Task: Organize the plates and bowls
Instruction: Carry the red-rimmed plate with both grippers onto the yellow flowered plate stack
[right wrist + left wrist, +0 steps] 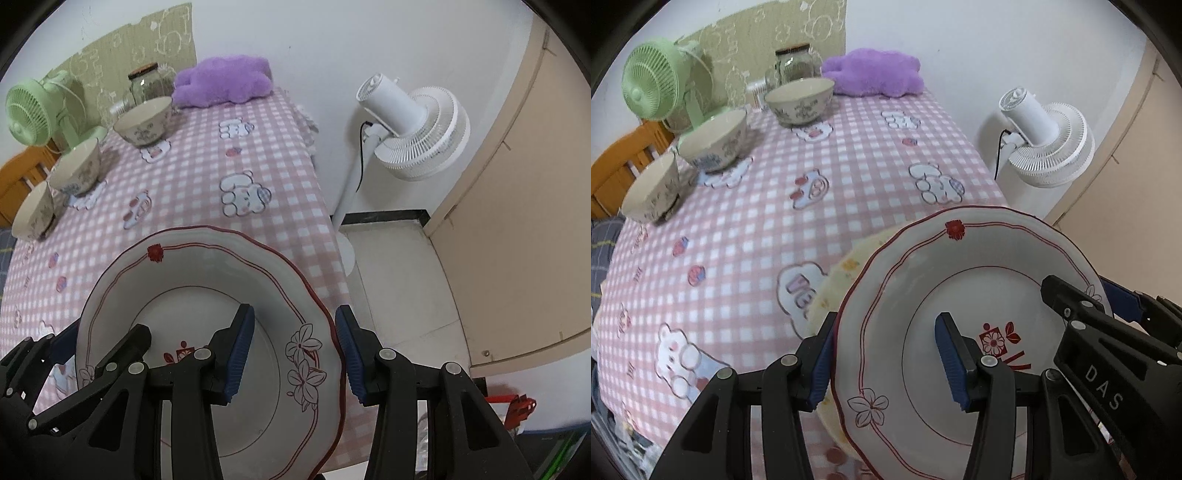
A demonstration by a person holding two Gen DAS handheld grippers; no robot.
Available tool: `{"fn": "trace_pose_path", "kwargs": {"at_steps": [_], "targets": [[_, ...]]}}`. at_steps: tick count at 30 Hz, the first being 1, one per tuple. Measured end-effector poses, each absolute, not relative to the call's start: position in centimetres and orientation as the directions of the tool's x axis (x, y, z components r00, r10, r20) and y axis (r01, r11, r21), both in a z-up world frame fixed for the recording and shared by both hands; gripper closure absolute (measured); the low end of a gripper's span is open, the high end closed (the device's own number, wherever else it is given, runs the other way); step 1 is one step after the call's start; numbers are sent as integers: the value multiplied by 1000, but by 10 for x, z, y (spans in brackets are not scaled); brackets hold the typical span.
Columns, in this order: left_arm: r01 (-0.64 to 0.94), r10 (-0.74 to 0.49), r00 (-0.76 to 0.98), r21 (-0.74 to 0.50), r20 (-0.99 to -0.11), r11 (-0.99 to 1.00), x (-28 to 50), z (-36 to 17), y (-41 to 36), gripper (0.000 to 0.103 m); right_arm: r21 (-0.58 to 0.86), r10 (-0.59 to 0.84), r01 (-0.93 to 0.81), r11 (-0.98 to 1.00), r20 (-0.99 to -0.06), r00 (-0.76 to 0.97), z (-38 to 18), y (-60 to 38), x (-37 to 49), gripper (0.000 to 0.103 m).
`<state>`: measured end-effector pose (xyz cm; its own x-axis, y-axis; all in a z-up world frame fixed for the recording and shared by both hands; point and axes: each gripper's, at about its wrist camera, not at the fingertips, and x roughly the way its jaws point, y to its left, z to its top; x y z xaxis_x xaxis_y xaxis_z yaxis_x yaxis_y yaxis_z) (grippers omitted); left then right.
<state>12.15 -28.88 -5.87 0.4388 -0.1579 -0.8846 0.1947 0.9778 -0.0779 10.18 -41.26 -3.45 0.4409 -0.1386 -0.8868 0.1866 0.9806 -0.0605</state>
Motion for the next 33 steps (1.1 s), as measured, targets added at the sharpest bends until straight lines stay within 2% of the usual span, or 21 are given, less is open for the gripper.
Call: {"fn": "trace_pose_path", "kwargs": {"at_steps": [11, 17, 25, 26, 27, 28, 33], "targets": [[139, -118, 404, -67, -907, 988, 126, -83, -303, 51, -46, -98, 137, 990, -912, 398, -57, -428, 115, 54], [135, -70, 421, -15, -904, 991, 126, -85, -308, 51, -47, -88, 111, 993, -913, 399, -60, -429, 121, 56], [129, -73, 425, -19, -902, 991, 126, -84, -306, 51, -16, -53, 95, 995, -916, 397, -58, -433, 115, 57], [130, -74, 425, -20, -902, 991, 126, -84, -306, 51, -18, -56, 98, 995, -915, 399, -57, -434, 112, 59], [129, -74, 424, -20, -903, 991, 126, -85, -307, 51, -17, -55, 100, 995, -917, 396, -56, -436, 110, 68], [129, -73, 426, -19, -902, 991, 126, -85, -307, 51, -4, -41, 97, 995, -920, 390, -56, -439, 107, 74], [128, -74, 421, -22, -904, 992, 126, -85, -307, 51, -2, -40, 96, 995, -918, 394, -54, -441, 103, 75]]}}
